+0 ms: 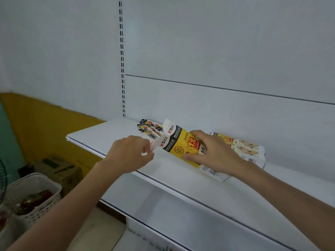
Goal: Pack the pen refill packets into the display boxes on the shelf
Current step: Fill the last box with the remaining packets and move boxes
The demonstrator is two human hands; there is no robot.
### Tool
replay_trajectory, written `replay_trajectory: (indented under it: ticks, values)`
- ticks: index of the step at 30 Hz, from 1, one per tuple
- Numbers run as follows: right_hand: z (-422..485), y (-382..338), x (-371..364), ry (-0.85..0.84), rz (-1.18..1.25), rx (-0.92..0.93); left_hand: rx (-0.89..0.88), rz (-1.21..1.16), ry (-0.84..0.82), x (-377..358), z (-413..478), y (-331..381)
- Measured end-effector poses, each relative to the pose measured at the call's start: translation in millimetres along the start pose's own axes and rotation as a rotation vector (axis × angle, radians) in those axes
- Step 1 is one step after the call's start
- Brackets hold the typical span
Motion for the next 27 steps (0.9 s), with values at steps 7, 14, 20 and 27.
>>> replay_trajectory:
  ticks: [7,14,20,27]
  values:
    - [28.6,-32.0,-43.0,0.039,0.147,-0.001,-0.017,-0.031,-0.049,-11.3,-19.7,-31.4]
    - [77.2,-55.9,-75.6,0.105,0.218,0.074,0.075,-0.178,-0.027,-11.8,-14.6,-61.7]
    - [130.6,-63.4,-97.4,0.16,0.24,0.095,0.318,-0.537,0.111,-8.1,22.8,-96.9]
    - [158.9,-71.7,-128.1,-0.081,0.657,0.165,0.384,-0.69,0.311,-5.9,57.6,-134.6]
Point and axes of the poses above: each hand's wrist, its own z-axis towards the middle knuckle, its own x-axis out of the back of the hand, y = z × x, the point moved 9 cm from there along z, towards the middle knuckle, and after that the axes turned 11 degrees about z, right-handed, at the moved point
